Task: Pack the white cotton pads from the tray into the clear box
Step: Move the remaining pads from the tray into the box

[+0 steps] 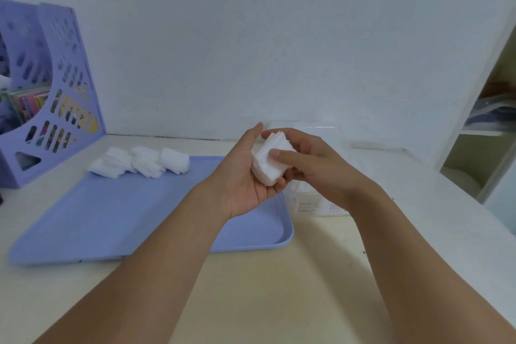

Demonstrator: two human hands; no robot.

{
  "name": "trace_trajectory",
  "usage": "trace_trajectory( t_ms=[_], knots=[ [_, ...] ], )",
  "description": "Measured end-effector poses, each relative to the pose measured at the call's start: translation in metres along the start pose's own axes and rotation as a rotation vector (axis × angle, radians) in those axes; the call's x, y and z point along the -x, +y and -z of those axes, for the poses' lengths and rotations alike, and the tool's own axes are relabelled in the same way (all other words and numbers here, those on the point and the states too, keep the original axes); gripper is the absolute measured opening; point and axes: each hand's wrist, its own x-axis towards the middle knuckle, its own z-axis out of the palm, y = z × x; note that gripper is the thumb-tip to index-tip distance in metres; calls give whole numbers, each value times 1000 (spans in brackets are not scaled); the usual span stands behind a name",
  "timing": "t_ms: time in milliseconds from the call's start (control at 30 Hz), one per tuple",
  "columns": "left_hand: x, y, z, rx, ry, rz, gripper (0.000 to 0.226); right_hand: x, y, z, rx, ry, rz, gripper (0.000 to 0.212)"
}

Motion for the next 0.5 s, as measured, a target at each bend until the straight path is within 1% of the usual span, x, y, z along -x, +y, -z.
trace_trajectory(
  t_ms=[67,133,200,233,267,333,400,433,500],
  knots=[
    [-1,-2,-3,-63,53,-44,59,-2,2,-5,35,120,44,27],
    [-4,-3,-4,-105,194,-148,63,-5,3,-10,-1,273,68,27],
    [-8,-2,-4,-177,370,-291,55,-8,5,-13,-5,392,88,28],
    [-10,-2,-4,-185,412,-349,49,-9,6,-17,13,416,99,30],
    [-10,-3,-6,-172,411,-384,44,-11,6,-22,31,407,102,34],
    [-9,-9,-11,-136,334,-393,39,-11,6,-35,46,303,58,42],
    [-8,-14,-12,-152,276,-369,44,-8,3,-44,31,192,-5,49],
    [-8,-15,-12,-155,258,-365,47,-8,3,-45,25,163,-20,51],
    [-9,-13,-9,-116,241,-368,55,-9,3,-42,51,162,-15,51]
  ],
)
